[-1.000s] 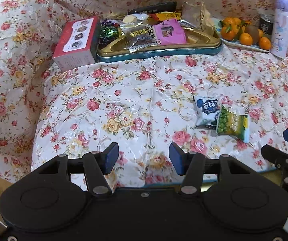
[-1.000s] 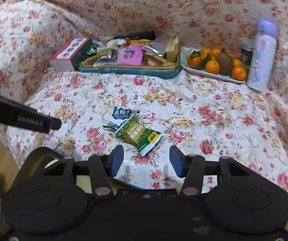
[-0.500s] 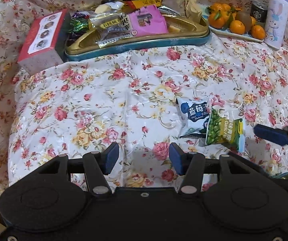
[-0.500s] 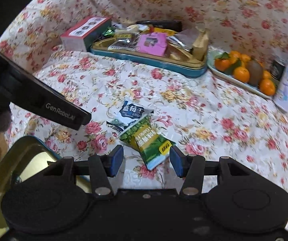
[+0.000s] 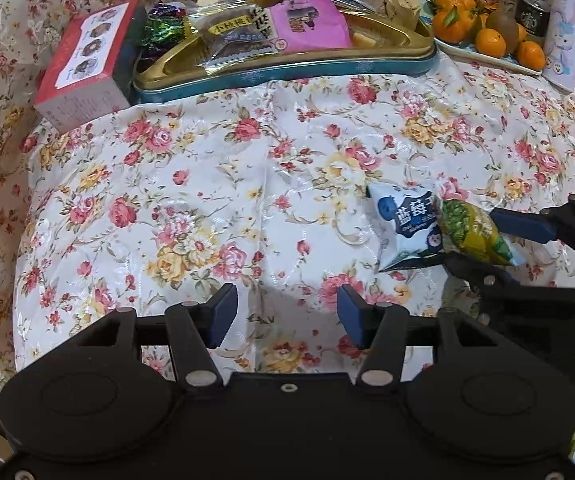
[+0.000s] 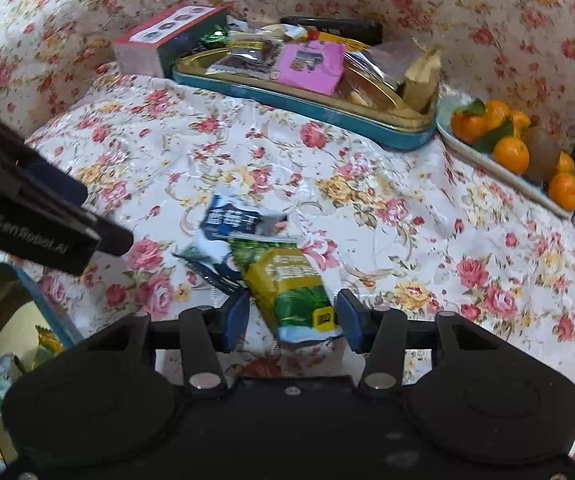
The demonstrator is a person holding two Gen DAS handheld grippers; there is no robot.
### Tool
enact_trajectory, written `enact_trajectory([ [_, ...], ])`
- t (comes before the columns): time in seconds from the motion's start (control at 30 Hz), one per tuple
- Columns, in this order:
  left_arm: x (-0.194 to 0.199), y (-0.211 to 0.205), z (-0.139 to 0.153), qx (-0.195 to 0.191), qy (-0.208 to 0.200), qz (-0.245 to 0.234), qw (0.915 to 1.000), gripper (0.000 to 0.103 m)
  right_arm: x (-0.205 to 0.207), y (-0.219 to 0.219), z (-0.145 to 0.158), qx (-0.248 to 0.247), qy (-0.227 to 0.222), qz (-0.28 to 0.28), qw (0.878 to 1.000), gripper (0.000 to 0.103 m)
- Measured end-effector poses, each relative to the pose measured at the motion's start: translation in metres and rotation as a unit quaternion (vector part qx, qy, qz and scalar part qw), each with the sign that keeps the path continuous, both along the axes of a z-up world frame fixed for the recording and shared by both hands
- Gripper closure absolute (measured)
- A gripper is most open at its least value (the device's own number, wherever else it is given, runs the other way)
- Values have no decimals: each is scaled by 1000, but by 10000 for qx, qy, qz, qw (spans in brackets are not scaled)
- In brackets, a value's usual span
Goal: Organize snacks
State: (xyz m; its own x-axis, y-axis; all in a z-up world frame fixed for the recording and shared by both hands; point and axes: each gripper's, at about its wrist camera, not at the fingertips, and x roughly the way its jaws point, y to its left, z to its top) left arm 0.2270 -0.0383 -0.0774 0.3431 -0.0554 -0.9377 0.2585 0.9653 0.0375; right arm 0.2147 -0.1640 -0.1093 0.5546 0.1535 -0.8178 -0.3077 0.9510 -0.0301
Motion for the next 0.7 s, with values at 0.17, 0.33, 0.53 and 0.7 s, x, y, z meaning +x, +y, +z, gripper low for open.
enact_trajectory([
  [0.17, 2, -9, 5, -176, -35, -109, 9998, 44, 2, -20, 1, 226, -47, -366, 9991, 64],
  [0.33, 8, -23, 13, -424, -139, -152, 9989, 44, 7, -46, 0, 438, -88, -931, 9947, 64],
  [0.53, 18, -40, 13, -878, -35, -130, 9960, 44, 7, -63, -2, 488, -167, -1276, 9905, 64],
  [0.7, 24, -58, 3, -673, -120, -201, 9975, 44, 5, -62, -5, 437, -195, -1223, 9913, 64],
])
